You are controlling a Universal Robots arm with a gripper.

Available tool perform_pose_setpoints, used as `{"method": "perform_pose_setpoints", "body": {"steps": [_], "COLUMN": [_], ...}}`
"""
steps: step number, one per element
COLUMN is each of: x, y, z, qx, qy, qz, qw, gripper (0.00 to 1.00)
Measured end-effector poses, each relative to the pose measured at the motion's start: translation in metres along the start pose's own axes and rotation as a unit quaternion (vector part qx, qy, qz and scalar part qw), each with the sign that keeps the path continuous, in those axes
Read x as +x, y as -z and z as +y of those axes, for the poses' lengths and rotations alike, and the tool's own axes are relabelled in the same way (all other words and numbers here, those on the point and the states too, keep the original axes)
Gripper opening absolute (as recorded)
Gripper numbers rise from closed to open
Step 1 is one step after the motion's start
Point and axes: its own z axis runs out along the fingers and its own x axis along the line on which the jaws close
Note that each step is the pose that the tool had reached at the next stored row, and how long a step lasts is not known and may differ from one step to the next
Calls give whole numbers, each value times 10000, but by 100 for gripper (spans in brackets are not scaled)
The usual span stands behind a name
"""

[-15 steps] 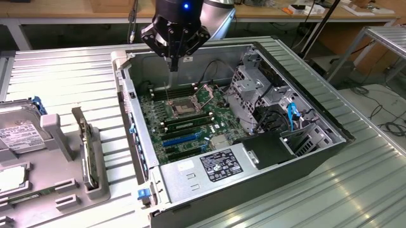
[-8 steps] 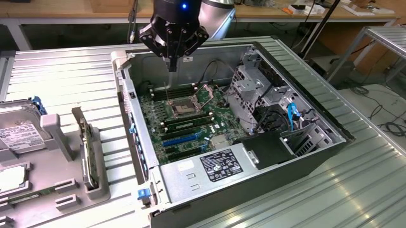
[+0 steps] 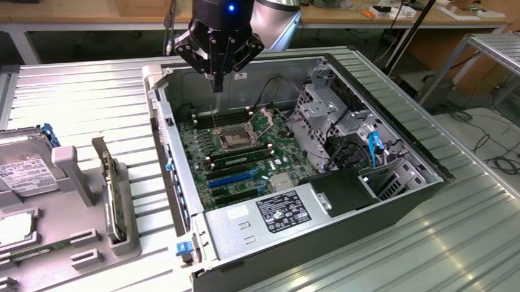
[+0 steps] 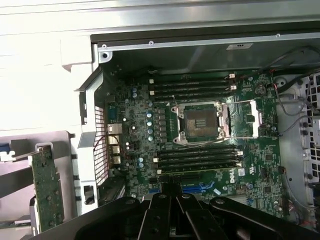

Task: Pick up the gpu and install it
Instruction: 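Reach for the gpu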

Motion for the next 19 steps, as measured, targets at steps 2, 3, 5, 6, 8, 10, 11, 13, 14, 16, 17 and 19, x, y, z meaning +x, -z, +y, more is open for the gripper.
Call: {"method": "perform_pose_setpoints", "body": {"steps": [2, 3, 5, 6, 8, 10, 11, 13, 14, 16, 17, 19], "x": [17, 25, 41, 49, 71, 99, 120, 151, 167, 198, 213, 230], "y": [0, 0, 1, 1, 2, 3, 3, 4, 5, 5, 6, 6], "z": [-1, -2, -3, -4, -6, -8, -10, -12, -14, -16, -17, -19], "qx": [0, 0, 0, 0, 0, 0, 0, 0, 0, 0, 0, 0], "qy": [0, 0, 0, 0, 0, 0, 0, 0, 0, 0, 0, 0], "qz": [0, 0, 0, 0, 0, 0, 0, 0, 0, 0, 0, 0], "qw": [10000, 10000, 10000, 10000, 10000, 10000, 10000, 10000, 10000, 10000, 10000, 10000], "gripper": [11, 11, 11, 11, 11, 11, 11, 11, 11, 11, 11, 11]}}
